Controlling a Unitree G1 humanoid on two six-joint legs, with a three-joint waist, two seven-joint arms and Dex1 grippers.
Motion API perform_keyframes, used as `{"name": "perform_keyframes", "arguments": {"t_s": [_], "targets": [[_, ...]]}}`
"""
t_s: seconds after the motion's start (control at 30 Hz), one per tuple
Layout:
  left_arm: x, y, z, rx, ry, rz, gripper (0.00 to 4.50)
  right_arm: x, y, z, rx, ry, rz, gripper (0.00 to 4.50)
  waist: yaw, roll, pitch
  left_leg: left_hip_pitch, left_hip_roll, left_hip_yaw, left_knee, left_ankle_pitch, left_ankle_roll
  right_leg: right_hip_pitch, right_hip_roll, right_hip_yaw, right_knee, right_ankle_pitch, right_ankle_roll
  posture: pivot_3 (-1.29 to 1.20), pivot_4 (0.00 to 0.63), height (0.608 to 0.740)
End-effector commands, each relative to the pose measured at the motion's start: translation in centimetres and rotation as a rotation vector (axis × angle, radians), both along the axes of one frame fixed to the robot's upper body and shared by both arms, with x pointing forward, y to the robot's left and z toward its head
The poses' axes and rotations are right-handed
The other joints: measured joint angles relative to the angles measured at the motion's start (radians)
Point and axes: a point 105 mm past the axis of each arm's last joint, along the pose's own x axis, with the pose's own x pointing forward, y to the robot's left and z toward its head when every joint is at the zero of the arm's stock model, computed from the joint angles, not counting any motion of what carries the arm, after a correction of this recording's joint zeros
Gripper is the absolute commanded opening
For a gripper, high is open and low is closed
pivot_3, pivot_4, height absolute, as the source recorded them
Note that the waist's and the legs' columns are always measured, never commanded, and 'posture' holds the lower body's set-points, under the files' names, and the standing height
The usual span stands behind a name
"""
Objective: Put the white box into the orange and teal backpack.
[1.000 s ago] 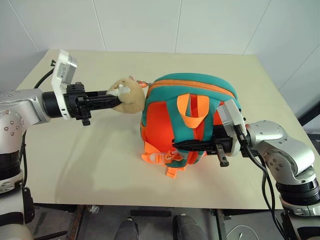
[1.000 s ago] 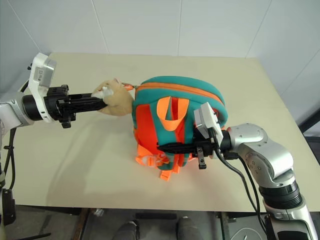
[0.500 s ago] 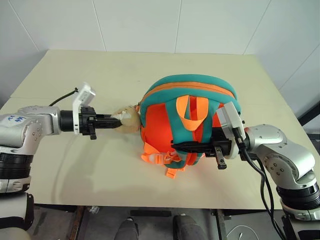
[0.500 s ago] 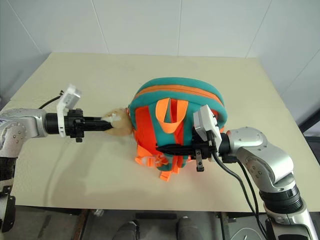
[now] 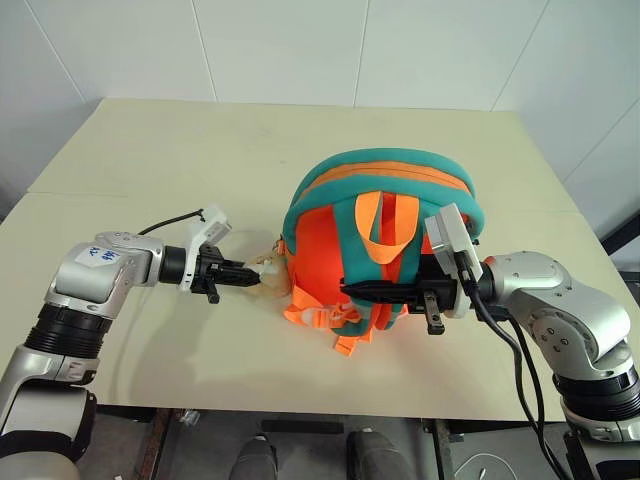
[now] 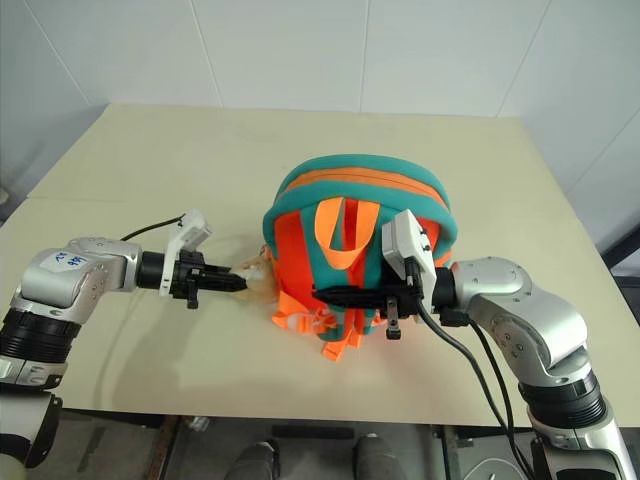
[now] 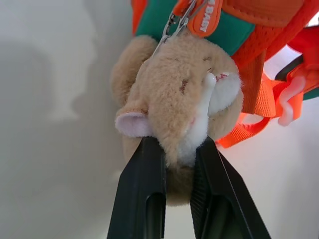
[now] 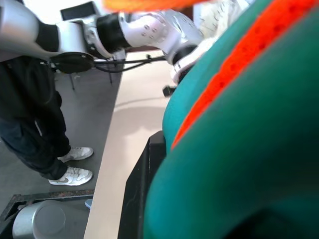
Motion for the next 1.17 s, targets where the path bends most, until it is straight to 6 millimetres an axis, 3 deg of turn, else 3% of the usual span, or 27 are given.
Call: {"name": "perform_keyframes", "arguments": {"t_s": [0.03,0.2,0.37,0.4,0.6,0.7,0.9,1.03,1.17], "targets": [[0.4,0.8,2.6,-0.046,-0.116,0.020,1.28,-0.9,-0.4,1.0,-0.030,-0.044,0.031,1.25,0.003,0.000,0.000,0.000,0.000,0.000,0.000,0.000,0.000,0.000,0.000,0.000,0.000,0.000,0.000,0.00,0.150,0.740],[0.2,1.6,3.0,-0.043,-0.144,0.051,2.79,-0.9,-1.3,1.3,-0.076,-0.048,0.010,2.84,0.008,0.000,0.000,0.000,0.000,0.000,-0.001,0.000,0.001,0.000,0.000,0.000,-0.001,0.000,0.000,0.00,0.150,0.740],[-0.4,3.5,3.4,-0.043,-0.184,0.094,4.31,-1.0,-4.1,1.3,-0.210,-0.066,-0.067,4.46,0.012,0.000,0.000,0.000,0.000,0.001,-0.001,-0.001,0.001,0.000,0.000,0.000,-0.002,0.000,0.000,0.00,0.150,0.740],[-0.5,3.8,3.4,-0.041,-0.183,0.099,4.47,-1.1,-4.7,1.3,-0.231,-0.066,-0.081,4.50,0.014,0.001,0.000,0.000,0.000,0.001,-0.002,-0.001,0.001,0.000,0.000,0.000,-0.002,0.000,0.000,0.00,0.150,0.740],[-0.8,5.4,3.6,-0.039,-0.214,0.145,4.47,-0.9,-8.2,2.4,-0.328,-0.083,-0.204,4.50,0.016,0.000,0.001,0.000,0.000,0.002,-0.002,-0.001,0.001,0.000,0.000,0.001,-0.003,0.000,0.000,0.00,0.150,0.740],[-1.3,7.3,3.6,-0.037,-0.225,0.171,4.47,-0.3,-12.7,3.1,-0.438,-0.093,-0.381,4.50,0.018,0.000,0.001,0.000,0.000,0.002,-0.002,-0.001,0.002,-0.001,-0.001,0.001,-0.003,0.000,0.000,0.00,0.150,0.740],[-1.8,7.6,5.1,-0.165,-0.392,0.087,4.47,0.8,-18.4,4.9,-0.480,-0.130,-0.604,4.50,0.016,0.000,0.001,0.001,0.000,0.005,-0.001,-0.002,0.003,0.000,-0.001,0.002,-0.003,0.000,-0.001,0.00,0.150,0.740],[-2.1,7.5,5.6,-0.237,-0.467,0.046,4.47,2.2,-19.7,5.2,-0.342,-0.152,-0.677,4.50,0.011,0.000,0.001,0.001,0.000,0.005,0.000,-0.002,0.003,0.000,-0.001,0.002,-0.003,0.000,0.000,0.00,0.150,0.740],[-2.3,6.9,6.0,-0.271,-0.506,0.009,4.47,2.8,-18.3,4.3,-0.268,-0.151,-0.653,4.50,0.010,0.001,0.001,0.001,0.001,0.006,0.000,-0.002,0.003,0.000,-0.001,0.003,-0.002,0.000,0.000,0.00,0.150,0.740]]}}
